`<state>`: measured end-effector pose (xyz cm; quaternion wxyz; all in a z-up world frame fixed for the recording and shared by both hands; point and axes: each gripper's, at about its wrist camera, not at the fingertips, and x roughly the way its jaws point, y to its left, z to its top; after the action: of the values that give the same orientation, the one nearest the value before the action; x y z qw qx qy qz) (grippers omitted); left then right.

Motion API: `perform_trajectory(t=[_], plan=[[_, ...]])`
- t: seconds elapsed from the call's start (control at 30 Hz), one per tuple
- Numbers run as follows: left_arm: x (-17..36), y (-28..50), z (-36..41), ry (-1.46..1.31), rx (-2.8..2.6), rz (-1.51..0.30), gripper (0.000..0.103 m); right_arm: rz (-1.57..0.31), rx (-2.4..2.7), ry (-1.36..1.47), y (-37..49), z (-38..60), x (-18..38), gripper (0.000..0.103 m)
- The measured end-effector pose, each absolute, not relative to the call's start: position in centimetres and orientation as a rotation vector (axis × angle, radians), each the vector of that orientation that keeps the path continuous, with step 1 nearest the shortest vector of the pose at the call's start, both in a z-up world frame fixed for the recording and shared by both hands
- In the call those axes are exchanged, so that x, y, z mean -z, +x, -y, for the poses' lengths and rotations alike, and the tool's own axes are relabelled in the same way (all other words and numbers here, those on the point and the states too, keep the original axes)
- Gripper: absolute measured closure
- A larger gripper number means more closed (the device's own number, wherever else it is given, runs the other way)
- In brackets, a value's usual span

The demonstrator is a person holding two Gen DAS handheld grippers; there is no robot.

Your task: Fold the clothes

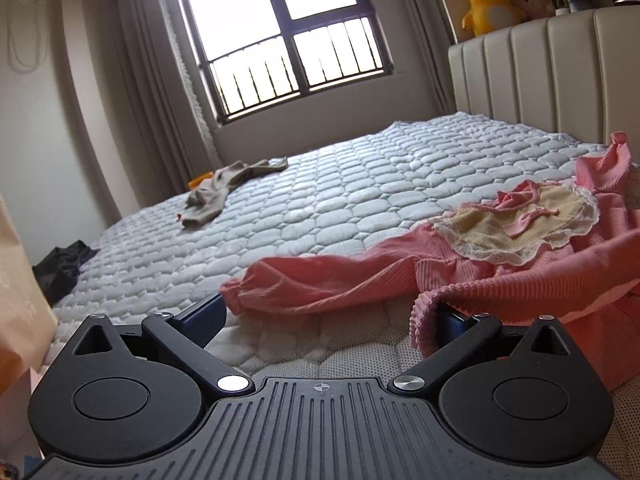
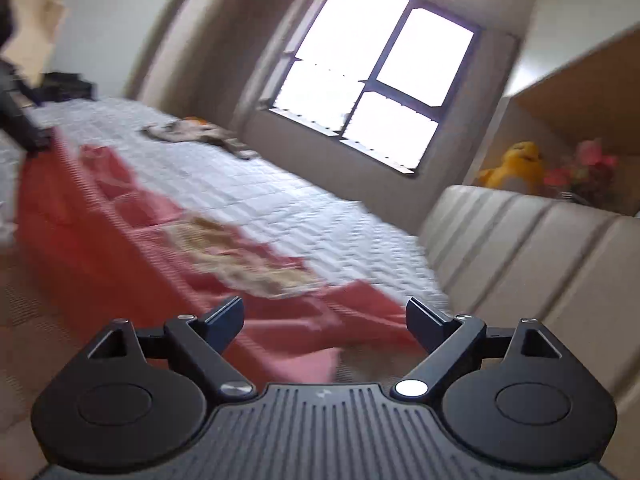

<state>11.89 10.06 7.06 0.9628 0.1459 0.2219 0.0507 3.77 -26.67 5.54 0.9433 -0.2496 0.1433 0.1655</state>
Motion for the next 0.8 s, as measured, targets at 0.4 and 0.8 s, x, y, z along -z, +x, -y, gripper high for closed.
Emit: perform_trajectory(t=[0.4,0.8], plan=[[-7.6,12.8,-10.8,0.287,-0.121,-0.440,0.000,-0.251,0.039,-0.364,8.9,28.6,-3.6,0.012],[-3.2,12.2,-10.9,0.365,-0.107,-0.544,0.000,-0.301,-0.027,-0.242,9.3,31.3,-6.6,0.068]])
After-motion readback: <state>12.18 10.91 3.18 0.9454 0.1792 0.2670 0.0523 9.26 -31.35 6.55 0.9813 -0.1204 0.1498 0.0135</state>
